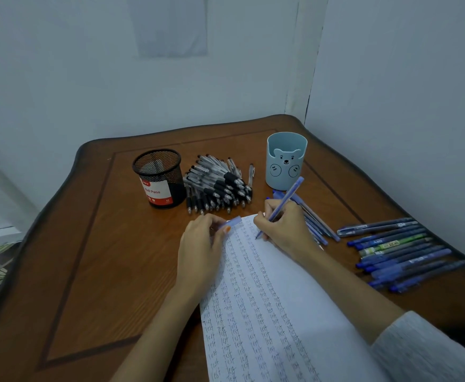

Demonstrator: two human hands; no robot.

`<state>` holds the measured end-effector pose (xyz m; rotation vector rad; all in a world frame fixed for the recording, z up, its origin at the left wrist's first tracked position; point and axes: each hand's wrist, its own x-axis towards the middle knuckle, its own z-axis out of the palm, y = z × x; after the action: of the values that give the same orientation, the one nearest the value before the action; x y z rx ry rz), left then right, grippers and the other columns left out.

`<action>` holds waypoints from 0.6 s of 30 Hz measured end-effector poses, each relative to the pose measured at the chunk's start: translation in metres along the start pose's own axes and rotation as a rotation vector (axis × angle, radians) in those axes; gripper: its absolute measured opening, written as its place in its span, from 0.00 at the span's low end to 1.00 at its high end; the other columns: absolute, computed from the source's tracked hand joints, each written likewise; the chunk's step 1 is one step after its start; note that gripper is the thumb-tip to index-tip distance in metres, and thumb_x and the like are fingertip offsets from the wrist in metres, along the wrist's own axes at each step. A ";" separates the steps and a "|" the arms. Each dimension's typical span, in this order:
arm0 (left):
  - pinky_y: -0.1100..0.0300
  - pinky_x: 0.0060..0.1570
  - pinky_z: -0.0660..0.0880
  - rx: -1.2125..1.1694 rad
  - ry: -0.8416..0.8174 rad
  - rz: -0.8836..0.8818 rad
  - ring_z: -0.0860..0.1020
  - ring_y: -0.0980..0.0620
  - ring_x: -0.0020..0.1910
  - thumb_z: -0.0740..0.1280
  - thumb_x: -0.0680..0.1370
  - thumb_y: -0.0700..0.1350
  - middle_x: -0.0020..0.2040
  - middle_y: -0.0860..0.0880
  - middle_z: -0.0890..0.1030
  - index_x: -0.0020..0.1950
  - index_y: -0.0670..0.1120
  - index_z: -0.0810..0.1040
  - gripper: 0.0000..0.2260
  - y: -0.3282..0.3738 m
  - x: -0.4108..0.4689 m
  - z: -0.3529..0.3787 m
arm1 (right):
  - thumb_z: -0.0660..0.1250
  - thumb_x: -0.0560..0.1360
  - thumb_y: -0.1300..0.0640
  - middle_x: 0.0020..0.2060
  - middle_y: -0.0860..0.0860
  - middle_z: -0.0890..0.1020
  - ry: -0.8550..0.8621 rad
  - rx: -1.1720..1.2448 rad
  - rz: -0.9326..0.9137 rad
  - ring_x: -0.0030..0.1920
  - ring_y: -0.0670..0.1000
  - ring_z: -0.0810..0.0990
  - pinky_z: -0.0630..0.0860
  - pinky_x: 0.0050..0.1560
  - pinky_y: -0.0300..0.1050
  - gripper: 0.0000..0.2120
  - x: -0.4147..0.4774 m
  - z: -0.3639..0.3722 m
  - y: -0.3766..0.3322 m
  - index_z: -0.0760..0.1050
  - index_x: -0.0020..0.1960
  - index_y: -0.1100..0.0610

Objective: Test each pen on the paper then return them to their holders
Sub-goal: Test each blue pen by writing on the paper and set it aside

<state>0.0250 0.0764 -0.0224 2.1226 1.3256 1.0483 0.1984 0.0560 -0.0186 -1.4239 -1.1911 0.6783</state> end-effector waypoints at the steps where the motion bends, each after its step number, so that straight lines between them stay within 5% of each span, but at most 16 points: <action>1: 0.69 0.46 0.66 0.001 -0.001 0.000 0.70 0.60 0.49 0.66 0.78 0.46 0.46 0.57 0.77 0.50 0.49 0.77 0.02 0.000 0.000 0.000 | 0.65 0.74 0.71 0.25 0.58 0.67 0.000 0.005 -0.001 0.21 0.49 0.71 0.68 0.23 0.37 0.14 0.000 0.000 0.000 0.65 0.31 0.66; 18: 0.61 0.48 0.69 -0.016 -0.006 0.000 0.70 0.60 0.48 0.66 0.78 0.46 0.45 0.59 0.76 0.49 0.50 0.76 0.01 0.000 -0.001 0.000 | 0.63 0.71 0.74 0.25 0.56 0.64 0.005 0.046 -0.008 0.22 0.52 0.69 0.66 0.22 0.37 0.18 0.001 -0.001 -0.001 0.62 0.29 0.60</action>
<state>0.0247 0.0755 -0.0228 2.1131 1.3097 1.0479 0.1992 0.0561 -0.0175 -1.3811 -1.1700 0.6925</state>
